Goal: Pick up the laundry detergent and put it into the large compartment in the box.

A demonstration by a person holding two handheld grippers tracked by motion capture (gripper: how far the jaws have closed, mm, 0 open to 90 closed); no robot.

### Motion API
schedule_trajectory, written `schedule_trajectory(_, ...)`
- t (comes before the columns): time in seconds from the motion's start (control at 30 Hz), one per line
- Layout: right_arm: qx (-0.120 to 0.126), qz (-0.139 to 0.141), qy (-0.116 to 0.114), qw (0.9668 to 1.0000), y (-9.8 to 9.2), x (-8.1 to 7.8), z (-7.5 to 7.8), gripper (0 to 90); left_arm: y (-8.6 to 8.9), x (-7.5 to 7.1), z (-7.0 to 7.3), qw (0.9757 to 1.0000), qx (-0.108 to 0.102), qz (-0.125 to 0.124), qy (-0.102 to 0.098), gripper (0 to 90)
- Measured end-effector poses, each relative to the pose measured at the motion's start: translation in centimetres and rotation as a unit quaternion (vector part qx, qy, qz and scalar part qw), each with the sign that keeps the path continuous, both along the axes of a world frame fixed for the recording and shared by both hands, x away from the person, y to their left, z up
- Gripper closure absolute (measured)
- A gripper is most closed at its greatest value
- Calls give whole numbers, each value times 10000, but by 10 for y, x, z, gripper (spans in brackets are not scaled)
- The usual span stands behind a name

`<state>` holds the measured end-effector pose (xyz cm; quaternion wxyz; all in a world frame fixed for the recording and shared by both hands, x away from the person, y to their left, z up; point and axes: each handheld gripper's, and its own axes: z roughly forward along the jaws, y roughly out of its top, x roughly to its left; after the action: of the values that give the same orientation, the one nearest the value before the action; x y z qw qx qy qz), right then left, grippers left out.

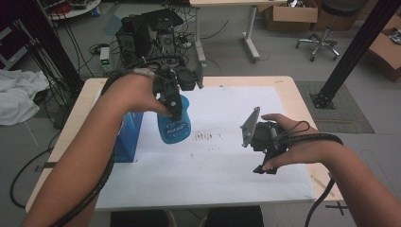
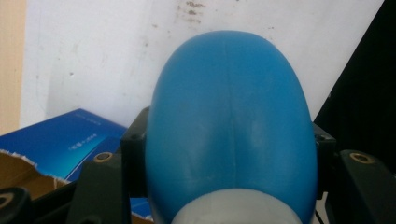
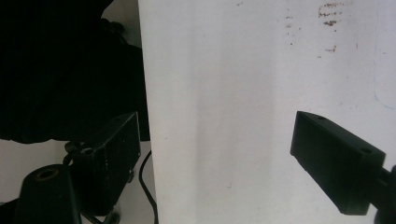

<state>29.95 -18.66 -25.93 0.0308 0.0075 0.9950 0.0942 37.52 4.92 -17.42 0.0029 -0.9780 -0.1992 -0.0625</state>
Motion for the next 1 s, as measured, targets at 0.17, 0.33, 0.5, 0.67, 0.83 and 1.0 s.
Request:
schedule_trajectory(0.17, 11, 0, -1, 10000, 2, 1, 1, 162, 6, 0, 11, 10000, 29, 83, -34, 389)
schedule_trajectory(0.33, 5, 27, -12, 10000, 3, 2, 2, 163, 17, 5, 21, 9991, -138, 394, 45, 388)
schedule_trajectory(0.5, 17, 19, -19, 10000, 3, 2, 2, 163, 28, 11, 33, 9965, -310, 772, 93, 388)
schedule_trajectory(0.67, 21, 39, -27, 10000, 4, 3, 1, 163, 42, 20, 46, 9892, -471, 1381, 149, 388)
schedule_trajectory(0.83, 15, 51, -16, 10000, 5, 4, 2, 164, 59, 27, 58, 9802, -548, 1889, 215, 388)
schedule_trajectory(1.0, 0, 47, -35, 10000, 6, 6, 3, 163, 79, 34, 69, 9692, -755, 2335, 197, 388)
